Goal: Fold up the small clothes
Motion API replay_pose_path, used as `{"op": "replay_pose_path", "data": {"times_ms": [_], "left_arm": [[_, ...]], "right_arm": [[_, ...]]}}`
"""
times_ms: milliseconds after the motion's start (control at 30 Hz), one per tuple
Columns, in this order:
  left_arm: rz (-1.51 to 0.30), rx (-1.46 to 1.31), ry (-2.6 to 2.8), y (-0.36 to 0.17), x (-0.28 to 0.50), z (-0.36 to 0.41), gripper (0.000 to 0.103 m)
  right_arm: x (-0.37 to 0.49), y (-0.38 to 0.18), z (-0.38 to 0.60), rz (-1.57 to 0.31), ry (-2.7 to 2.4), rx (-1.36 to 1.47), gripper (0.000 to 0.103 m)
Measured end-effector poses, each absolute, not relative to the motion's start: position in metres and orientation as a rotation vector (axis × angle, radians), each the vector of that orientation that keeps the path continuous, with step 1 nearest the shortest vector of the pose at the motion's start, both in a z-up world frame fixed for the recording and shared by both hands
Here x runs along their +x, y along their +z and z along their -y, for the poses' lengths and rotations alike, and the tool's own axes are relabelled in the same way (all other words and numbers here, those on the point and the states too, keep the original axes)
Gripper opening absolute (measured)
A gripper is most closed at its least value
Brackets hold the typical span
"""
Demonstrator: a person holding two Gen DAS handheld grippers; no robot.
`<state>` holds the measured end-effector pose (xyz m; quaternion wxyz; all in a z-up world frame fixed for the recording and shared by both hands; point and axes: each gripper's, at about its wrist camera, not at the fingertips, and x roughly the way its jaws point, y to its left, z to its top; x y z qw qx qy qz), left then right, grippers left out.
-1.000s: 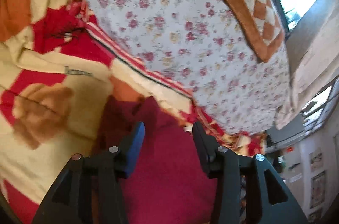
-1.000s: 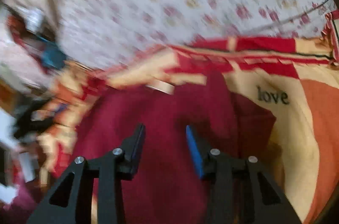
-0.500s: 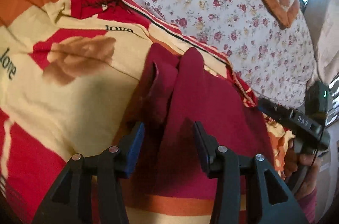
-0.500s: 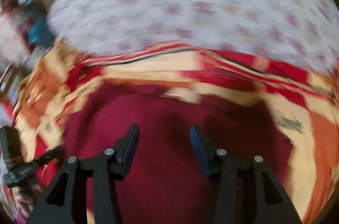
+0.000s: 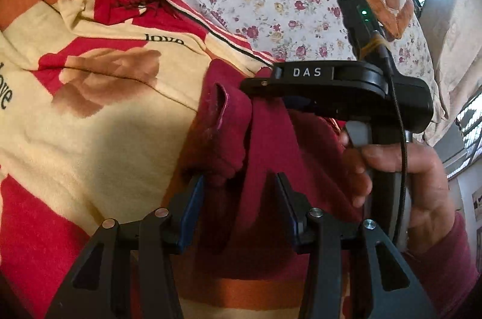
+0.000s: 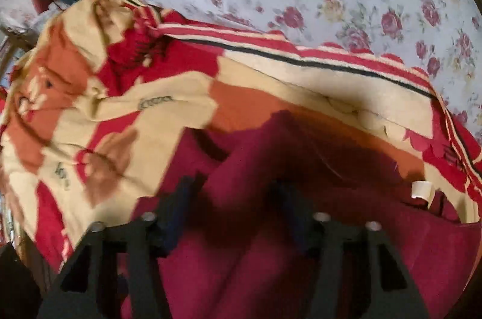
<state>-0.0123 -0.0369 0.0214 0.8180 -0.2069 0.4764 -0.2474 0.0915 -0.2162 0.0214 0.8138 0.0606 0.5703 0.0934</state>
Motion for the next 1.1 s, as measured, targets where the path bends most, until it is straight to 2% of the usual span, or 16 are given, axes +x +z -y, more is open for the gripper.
{"op": "replay_pose_path", "data": {"times_ms": [33,67,233,333,400,433,467,533,667,833,967,1100], "left_arm": [[-1.007,-0.446,-0.533,0.023,-0.013,0.036,0.025],[-0.998,-0.454,-0.541,0.024,-0.013,0.035,0.025],[-0.964,-0.476,-0.551,0.030,-0.011,0.029,0.025],[-0.969,-0.470,-0.537,0.028,-0.010,0.028,0.025],[-0.975,-0.464,-0.531,0.027,-0.009,0.029,0.025],[-0.973,-0.460,-0.532,0.027,-0.010,0.030,0.025],[-0.968,-0.455,-0.533,0.028,-0.010,0.030,0.025],[-0.958,-0.445,-0.533,0.030,-0.011,0.031,0.025],[-0.982,-0.413,-0.493,0.025,-0.009,0.035,0.025],[-0.992,-0.385,-0.436,0.020,-0.009,0.033,0.025],[-0.993,-0.413,-0.444,0.019,-0.009,0.030,0.025],[-0.949,-0.418,-0.447,0.028,-0.014,0.028,0.025]], "right_arm": [[0.089,0.025,0.218,-1.195,0.198,0.127,0.025],[0.083,0.036,0.219,-1.158,0.253,0.156,0.015],[0.080,0.048,0.213,-1.116,0.325,0.180,0.014],[0.088,0.033,0.204,-1.135,0.341,0.207,0.014],[0.090,0.024,0.204,-1.142,0.324,0.203,0.019],[0.088,0.024,0.209,-1.124,0.324,0.241,0.026],[0.083,0.030,0.217,-1.111,0.326,0.280,0.038],[0.075,0.037,0.227,-1.081,0.329,0.311,0.051],[0.058,0.043,0.236,-1.029,0.310,0.258,0.052],[0.063,0.011,0.221,-1.069,0.257,0.134,0.052],[0.057,0.020,0.224,-1.039,0.235,0.099,0.053],[0.016,0.050,0.292,-0.971,0.128,0.154,0.057]]}}
